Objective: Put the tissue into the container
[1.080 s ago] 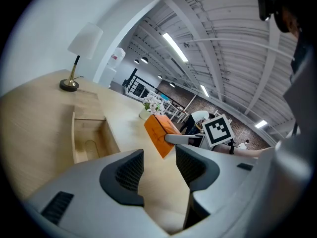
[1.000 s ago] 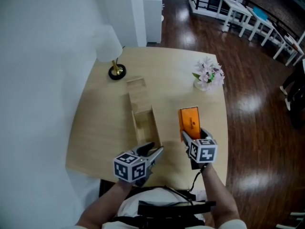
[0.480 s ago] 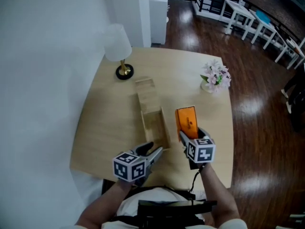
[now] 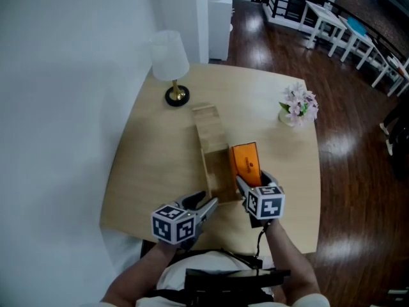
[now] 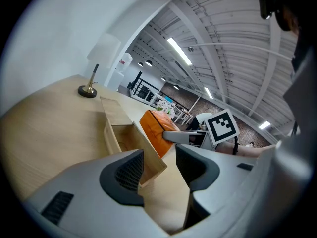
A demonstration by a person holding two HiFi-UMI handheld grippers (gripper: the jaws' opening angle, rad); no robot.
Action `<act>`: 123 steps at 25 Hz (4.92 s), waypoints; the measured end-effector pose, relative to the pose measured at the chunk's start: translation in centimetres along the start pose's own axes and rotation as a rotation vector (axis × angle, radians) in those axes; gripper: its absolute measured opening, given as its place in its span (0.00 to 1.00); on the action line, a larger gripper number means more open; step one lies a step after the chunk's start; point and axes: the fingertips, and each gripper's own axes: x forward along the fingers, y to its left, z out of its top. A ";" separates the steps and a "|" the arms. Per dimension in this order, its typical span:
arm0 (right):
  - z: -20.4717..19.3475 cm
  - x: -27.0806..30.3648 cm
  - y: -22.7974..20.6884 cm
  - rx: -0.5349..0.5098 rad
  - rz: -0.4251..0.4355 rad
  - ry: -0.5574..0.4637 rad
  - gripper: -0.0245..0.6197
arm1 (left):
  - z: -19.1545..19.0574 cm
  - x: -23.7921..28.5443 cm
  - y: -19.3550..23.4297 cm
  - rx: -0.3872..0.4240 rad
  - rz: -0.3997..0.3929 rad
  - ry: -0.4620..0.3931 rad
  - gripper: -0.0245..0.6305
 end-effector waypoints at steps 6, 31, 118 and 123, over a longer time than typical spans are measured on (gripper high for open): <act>-0.1 1.2 3.1 -0.012 0.033 0.007 0.58 | -0.3 -0.9 1.2 -0.012 0.001 0.002 0.35; -3.9 6.8 7.0 0.003 0.074 0.175 0.59 | -1.0 -1.5 3.1 -0.053 0.020 0.013 0.35; -1.0 -9.7 -11.6 0.074 -0.065 -0.037 0.05 | -1.4 6.4 -10.1 -0.012 -0.138 0.004 0.05; -1.3 -11.6 -12.6 0.110 -0.068 -0.060 0.04 | -1.3 5.8 -11.7 0.007 -0.156 0.015 0.05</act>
